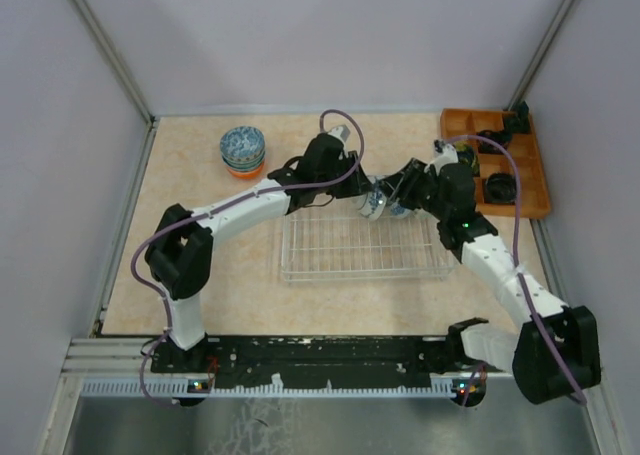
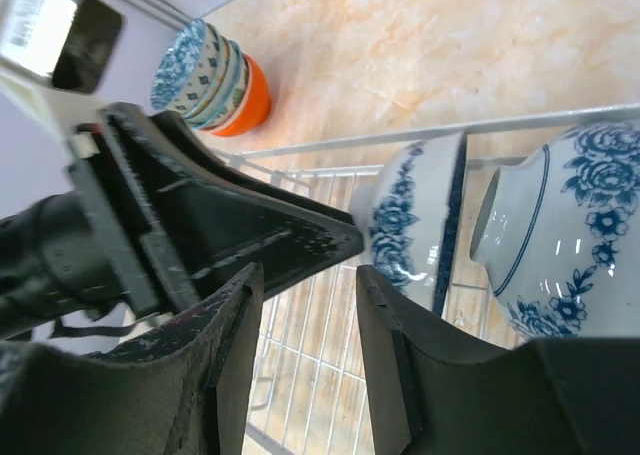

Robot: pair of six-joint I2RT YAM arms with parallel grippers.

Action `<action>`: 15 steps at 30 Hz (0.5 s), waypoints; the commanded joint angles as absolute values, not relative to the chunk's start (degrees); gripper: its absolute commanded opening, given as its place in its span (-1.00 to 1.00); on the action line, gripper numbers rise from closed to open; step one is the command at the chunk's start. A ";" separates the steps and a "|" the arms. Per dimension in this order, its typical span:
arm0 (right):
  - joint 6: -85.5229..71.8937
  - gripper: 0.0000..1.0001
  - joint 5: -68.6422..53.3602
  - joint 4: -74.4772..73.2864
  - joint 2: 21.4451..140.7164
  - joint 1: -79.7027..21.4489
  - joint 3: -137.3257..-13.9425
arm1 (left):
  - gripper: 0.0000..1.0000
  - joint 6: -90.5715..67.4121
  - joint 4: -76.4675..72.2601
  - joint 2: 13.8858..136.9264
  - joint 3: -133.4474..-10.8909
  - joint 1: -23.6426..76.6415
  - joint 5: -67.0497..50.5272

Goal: Load the bowls into the dish rack
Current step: Turn the bowl upside down on the dish rack.

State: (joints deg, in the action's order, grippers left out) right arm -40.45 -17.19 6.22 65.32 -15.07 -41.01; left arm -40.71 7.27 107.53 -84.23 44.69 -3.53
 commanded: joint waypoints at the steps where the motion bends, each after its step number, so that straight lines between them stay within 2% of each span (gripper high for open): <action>1: -38.09 -0.13 -15.83 3.54 59.81 -13.49 -45.28 | -0.17 -40.79 7.89 110.51 -86.24 45.63 -4.17; 9: -37.71 -0.08 -18.17 0.26 55.51 -9.63 -45.70 | -0.16 -40.35 9.02 113.47 -90.20 45.79 -3.96; 15: -37.50 -0.07 -19.98 -0.72 54.24 -7.87 -45.70 | -0.04 -40.20 9.39 113.37 -91.39 45.79 -3.59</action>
State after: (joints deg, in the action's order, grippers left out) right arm -38.57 -18.09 -0.82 56.23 -8.91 -43.16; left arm -40.69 7.03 112.38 -90.30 45.34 -3.95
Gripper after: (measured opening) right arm 0.462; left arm 0.455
